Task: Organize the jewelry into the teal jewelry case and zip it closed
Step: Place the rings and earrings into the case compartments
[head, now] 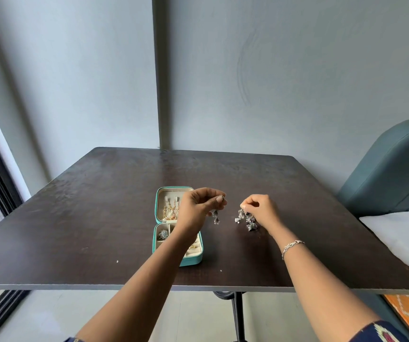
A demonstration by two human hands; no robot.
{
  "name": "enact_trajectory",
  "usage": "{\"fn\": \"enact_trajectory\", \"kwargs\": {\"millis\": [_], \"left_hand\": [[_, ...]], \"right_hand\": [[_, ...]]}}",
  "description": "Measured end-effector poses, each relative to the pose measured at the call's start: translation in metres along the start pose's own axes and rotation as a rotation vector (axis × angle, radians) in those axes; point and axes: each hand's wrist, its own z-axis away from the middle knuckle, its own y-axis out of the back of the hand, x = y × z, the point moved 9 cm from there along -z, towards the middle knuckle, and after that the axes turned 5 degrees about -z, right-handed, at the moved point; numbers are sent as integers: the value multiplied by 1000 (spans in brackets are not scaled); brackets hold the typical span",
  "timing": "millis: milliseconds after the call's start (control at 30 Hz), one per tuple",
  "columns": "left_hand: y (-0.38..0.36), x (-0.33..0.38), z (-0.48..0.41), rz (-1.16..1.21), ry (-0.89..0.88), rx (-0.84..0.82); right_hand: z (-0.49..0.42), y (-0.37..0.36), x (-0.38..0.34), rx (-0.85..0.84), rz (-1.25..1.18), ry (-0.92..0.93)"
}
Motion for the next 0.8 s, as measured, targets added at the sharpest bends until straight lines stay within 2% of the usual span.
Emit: {"fn": "enact_trajectory", "kwargs": {"millis": [333,567,800], "left_hand": [[3,-7,1,-23,22,54],[4,-7,1,-59,20,88],[-6,-8,0,-167,-14,51]], "right_hand": [[9,-7,-20,-92,-443,-118],[26,-19,-22,-162,-742,-360],[47,-31,-31,-236,-851,-475]]}}
